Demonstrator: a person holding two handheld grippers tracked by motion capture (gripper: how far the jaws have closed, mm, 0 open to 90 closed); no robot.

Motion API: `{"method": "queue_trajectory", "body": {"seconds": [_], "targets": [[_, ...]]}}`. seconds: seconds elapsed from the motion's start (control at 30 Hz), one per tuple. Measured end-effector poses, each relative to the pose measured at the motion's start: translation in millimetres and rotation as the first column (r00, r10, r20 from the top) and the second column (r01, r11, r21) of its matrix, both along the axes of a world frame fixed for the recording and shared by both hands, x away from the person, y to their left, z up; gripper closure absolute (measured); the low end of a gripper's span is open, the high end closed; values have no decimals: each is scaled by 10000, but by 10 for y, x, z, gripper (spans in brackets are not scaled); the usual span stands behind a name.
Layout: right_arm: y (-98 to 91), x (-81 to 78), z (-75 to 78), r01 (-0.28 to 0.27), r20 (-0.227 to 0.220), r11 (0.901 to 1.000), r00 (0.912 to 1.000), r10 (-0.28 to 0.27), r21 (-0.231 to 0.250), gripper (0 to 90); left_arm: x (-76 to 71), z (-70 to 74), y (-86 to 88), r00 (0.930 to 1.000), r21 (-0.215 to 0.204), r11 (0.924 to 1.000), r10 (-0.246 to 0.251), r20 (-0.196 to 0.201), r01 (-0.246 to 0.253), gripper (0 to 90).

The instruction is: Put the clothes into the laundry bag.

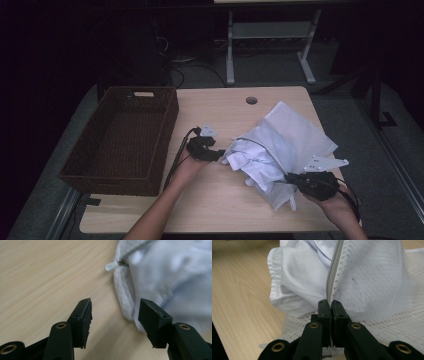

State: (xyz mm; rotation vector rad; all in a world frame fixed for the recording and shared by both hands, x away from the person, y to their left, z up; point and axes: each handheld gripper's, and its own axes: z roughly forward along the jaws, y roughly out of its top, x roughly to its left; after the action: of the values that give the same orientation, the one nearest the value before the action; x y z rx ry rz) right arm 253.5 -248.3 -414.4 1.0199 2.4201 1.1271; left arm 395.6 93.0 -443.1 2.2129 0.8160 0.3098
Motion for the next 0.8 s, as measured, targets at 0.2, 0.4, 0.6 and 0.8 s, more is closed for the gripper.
{"method": "queue_trajectory", "body": {"seconds": [0.2, 0.4, 0.6, 0.8], "targets": [[11, 4, -7, -60, 36, 10000, 10000, 60, 15, 869, 287, -34, -246, 9991, 187, 9997, -130, -411, 138, 472], [4, 7, -10, -91, 41, 9999, 10000, 91, 78, 869, 384, -124, -398, 9958, 641, 9968, -429, -806, 482, 576], [6, 9, -6, -107, 82, 9999, 9999, 107, 82, 869, 368, -164, -449, 9925, 1059, 9908, -738, -975, 841, 843], [16, 26, 14, -80, 206, 10000, 9998, 80, 18, 869, 289, -106, -349, 9945, 1005, 9938, -376, -977, 474, 890]]}}
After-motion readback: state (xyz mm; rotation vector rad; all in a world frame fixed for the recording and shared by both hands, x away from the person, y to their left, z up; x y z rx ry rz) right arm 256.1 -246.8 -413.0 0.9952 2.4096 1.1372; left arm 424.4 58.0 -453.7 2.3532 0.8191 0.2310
